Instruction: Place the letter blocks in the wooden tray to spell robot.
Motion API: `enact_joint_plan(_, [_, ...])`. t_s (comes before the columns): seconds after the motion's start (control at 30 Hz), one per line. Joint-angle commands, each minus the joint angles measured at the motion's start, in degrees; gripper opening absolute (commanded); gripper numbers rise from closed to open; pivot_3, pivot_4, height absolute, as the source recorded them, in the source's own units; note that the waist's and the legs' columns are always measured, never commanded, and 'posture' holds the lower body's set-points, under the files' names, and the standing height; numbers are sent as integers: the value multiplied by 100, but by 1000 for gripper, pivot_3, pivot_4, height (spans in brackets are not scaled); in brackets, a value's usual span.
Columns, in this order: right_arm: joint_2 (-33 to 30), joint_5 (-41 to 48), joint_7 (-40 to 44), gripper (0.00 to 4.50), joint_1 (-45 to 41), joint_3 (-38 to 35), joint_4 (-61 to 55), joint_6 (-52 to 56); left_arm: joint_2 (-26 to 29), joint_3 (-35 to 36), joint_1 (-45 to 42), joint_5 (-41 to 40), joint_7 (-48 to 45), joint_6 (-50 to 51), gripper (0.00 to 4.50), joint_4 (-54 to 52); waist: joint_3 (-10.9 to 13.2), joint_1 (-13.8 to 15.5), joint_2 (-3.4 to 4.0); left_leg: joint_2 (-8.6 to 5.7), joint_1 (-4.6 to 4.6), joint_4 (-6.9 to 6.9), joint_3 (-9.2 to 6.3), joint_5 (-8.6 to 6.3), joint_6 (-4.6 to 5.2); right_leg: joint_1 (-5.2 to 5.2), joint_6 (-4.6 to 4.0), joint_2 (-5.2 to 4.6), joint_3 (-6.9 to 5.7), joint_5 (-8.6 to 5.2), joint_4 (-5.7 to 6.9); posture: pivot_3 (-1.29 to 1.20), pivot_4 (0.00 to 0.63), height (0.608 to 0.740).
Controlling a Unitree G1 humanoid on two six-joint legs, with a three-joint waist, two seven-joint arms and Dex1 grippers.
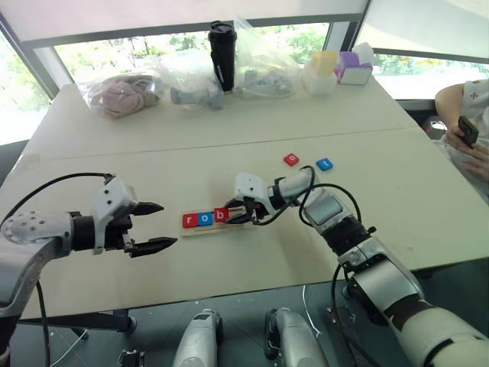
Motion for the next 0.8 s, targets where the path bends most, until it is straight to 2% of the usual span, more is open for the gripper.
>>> enact_joint_plan(0.03, [79,-17,-56,1153,-71,-27,-142,-25,20,45,-71,54,52,-114,4500,-52,0,2,0,0,0,0,0,0,0,0,0,0,0,0,0,0,150,740])
enact_joint_plan(0.13, [100,-58,-75,1153,-83,-12,-101,-31,11,29,-86,60,78,-98,4500,-66,0,3,0,0,0,0,0,0,0,0,0,0,0,0,0,0,150,740])
enact_joint_plan(0.23, [106,-95,-82,2703,-77,-4,-69,-50,9,29,-82,60,100,-96,4500,-72,0,2,0,0,0,0,0,0,0,0,0,0,0,0,0,0,150,740])
enact_joint_plan(0.27, [96,-105,-74,3046,-74,-2,-72,-62,6,26,-84,60,112,-95,4500,-75,0,2,0,0,0,0,0,0,0,0,0,0,0,0,0,0,150,740])
enact_joint_plan(0.37, [78,-114,-69,4455,-69,-33,-147,-73,-6,18,-85,66,139,-100,4500,-75,0,2,0,0,0,0,0,0,0,0,0,0,0,0,0,0,150,740])
enact_joint_plan(0.63, [-36,146,-441,4455,-207,-625,-571,183,-64,-34,-83,138,174,-148,4500,-57,0,5,1,0,0,0,0,0,0,-1,2,0,1,2,1,0,150,740])
enact_joint_plan(0.8, [-269,25,-687,4455,34,-678,-725,63,-66,-46,-77,157,168,-187,4500,-19,0,17,0,0,0,0,1,0,-1,0,-1,0,1,0,-1,0,150,740])
